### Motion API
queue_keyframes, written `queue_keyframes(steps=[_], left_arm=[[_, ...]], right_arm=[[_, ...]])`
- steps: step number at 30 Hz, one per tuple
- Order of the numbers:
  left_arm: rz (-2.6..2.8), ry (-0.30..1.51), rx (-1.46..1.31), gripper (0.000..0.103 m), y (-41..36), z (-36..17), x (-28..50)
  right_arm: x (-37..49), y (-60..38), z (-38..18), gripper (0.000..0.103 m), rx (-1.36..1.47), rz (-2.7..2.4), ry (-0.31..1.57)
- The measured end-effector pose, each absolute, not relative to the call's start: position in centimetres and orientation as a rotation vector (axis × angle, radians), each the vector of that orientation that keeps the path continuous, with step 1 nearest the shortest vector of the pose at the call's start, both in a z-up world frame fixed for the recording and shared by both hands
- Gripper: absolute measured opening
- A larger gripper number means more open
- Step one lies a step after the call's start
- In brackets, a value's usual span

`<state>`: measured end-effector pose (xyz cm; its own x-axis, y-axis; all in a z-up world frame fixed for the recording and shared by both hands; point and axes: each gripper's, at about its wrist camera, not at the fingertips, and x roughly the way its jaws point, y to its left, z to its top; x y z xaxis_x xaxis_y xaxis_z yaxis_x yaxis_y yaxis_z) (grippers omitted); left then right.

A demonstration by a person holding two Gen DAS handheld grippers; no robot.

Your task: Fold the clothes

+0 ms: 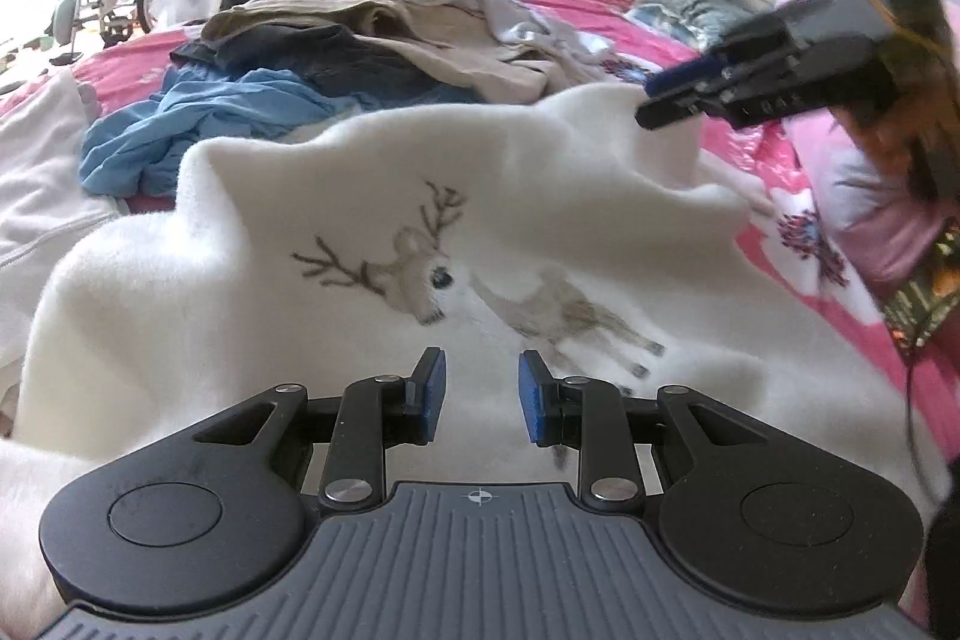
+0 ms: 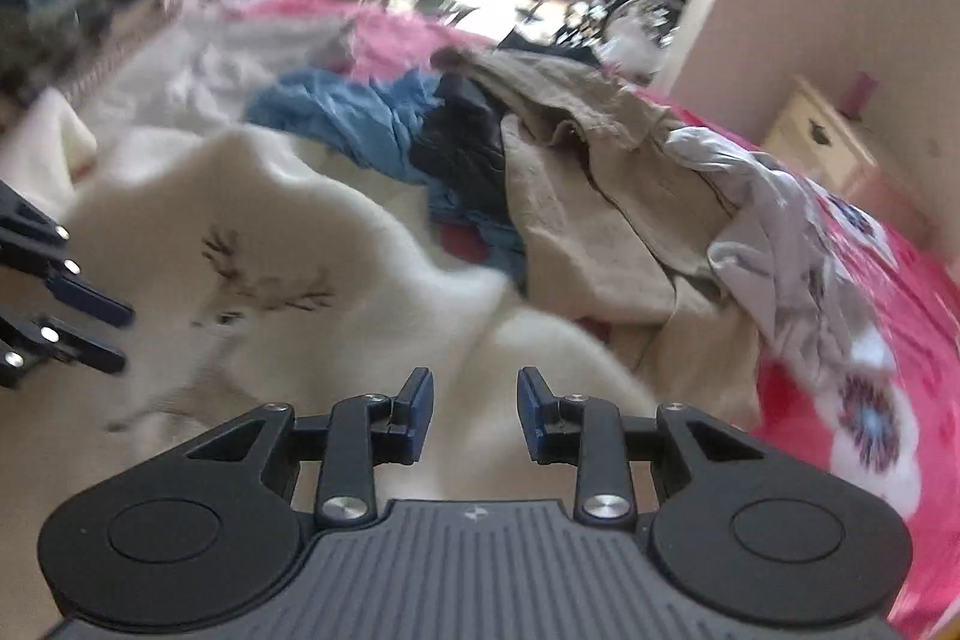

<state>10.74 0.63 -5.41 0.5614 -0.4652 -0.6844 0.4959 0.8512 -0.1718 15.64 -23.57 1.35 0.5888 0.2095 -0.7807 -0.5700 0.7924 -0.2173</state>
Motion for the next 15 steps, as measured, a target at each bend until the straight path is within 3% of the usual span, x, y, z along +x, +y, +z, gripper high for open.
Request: queue_keyframes(steps=[4, 8, 12, 13, 14, 15], left_arm=[[-0.54, 0.816, 0.046, 0.026, 1.0, -6.5, 11.5], [-0.541, 0.823, 0.037, 0.026, 1.7, -7.3, 11.5], [-0.55, 0.82, 0.039, 0.026, 1.8, -7.4, 11.7], [-0.551, 0.818, 0.039, 0.026, 1.8, -7.4, 11.7], [-0.551, 0.814, 0.038, 0.026, 1.8, -7.5, 11.7], [-0.551, 0.81, 0.037, 0.026, 1.8, -7.5, 11.7]], right_arm=[[20.5, -24.5, -0.2, 0.042, -0.456, 0.465, 0.899], [25.1, -27.2, -1.4, 0.063, -0.255, 0.467, 1.007], [27.2, -28.1, -3.8, 0.063, -0.111, 0.494, 1.149], [27.1, -27.6, -4.1, 0.053, -0.123, 0.509, 1.17], [26.5, -26.8, -4.1, 0.024, -0.188, 0.523, 1.163], [25.8, -25.9, -4.1, 0.011, -0.255, 0.538, 1.154]])
